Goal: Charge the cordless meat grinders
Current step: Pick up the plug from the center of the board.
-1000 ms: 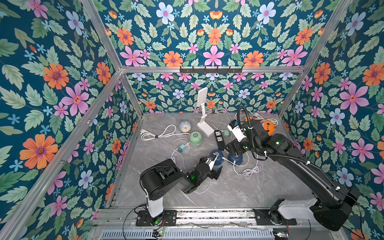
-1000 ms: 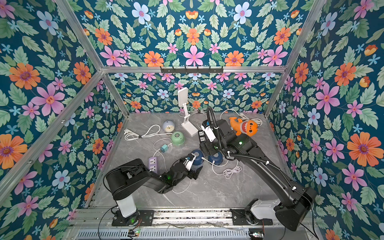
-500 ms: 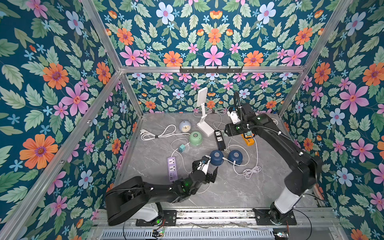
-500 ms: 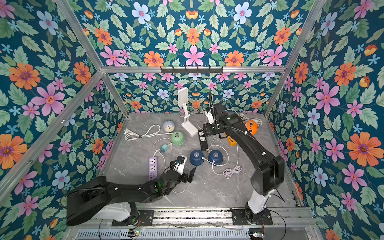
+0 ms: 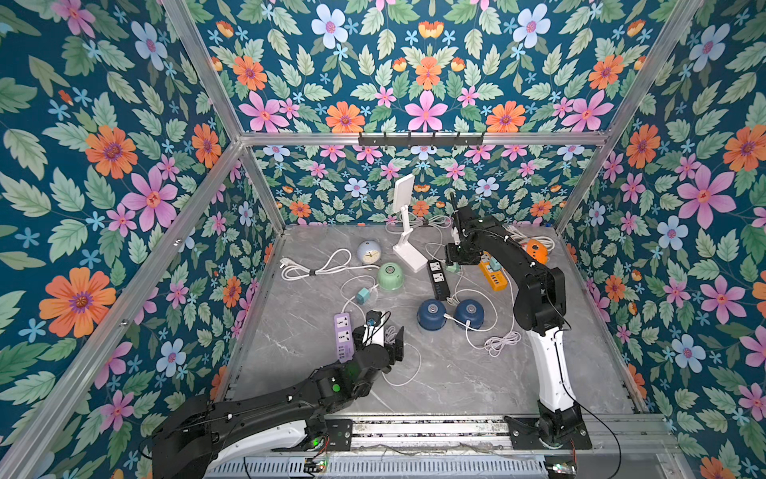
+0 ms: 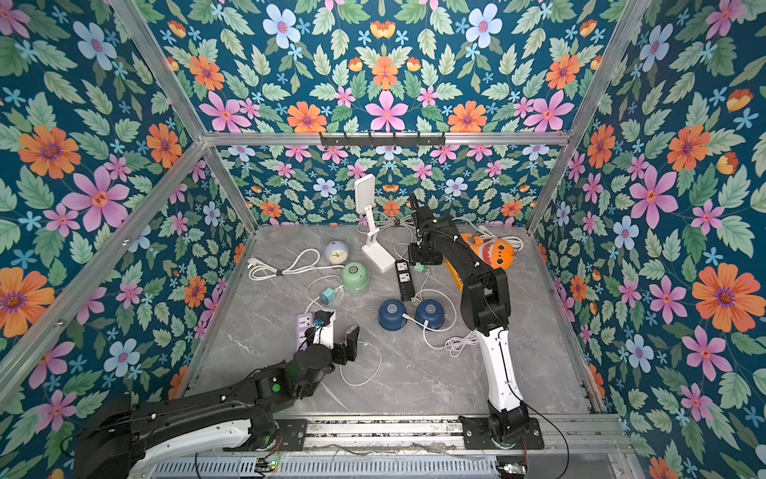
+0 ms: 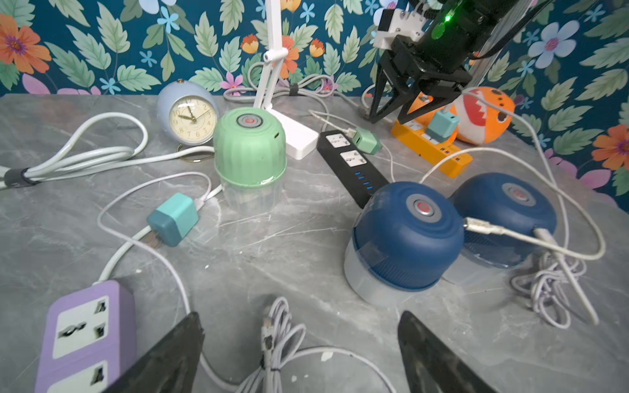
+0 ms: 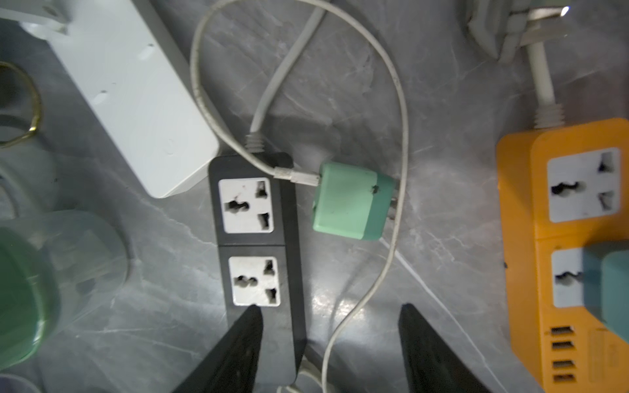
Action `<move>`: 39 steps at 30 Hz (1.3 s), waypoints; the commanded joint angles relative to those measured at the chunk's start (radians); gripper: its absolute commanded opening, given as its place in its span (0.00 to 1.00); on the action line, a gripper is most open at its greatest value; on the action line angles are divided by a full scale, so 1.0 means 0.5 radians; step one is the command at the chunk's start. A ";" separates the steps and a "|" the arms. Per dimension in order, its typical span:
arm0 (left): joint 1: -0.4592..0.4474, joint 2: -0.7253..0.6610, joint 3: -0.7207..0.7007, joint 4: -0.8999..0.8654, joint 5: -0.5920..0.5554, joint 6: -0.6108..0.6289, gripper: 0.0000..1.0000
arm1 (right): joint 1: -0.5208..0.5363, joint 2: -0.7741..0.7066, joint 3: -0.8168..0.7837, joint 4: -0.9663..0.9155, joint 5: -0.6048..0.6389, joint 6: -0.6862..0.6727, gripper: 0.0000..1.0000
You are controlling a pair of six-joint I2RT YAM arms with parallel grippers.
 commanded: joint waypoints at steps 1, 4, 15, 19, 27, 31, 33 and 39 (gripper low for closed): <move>0.003 -0.009 -0.022 -0.030 -0.017 -0.038 0.90 | -0.024 0.061 0.054 -0.071 0.051 0.068 0.66; 0.002 0.011 -0.036 -0.001 -0.001 -0.032 0.90 | -0.043 0.136 0.106 -0.061 0.035 0.103 0.66; 0.003 0.090 -0.036 0.039 0.017 -0.011 0.91 | -0.046 0.346 0.357 -0.101 -0.044 0.146 0.66; 0.006 0.104 -0.036 0.052 0.023 -0.014 0.91 | -0.048 0.383 0.374 -0.094 -0.031 0.156 0.66; 0.006 0.134 -0.015 0.054 0.039 -0.005 0.91 | -0.064 0.441 0.394 -0.053 -0.047 0.161 0.64; 0.009 0.149 0.000 0.052 0.044 0.000 0.91 | -0.072 0.461 0.408 -0.048 -0.055 0.153 0.61; 0.012 0.162 0.010 0.052 0.047 0.002 0.91 | -0.075 0.462 0.408 -0.040 -0.054 0.151 0.59; 0.041 0.206 0.059 0.021 0.049 -0.038 0.92 | -0.083 0.427 0.385 -0.024 -0.060 0.131 0.47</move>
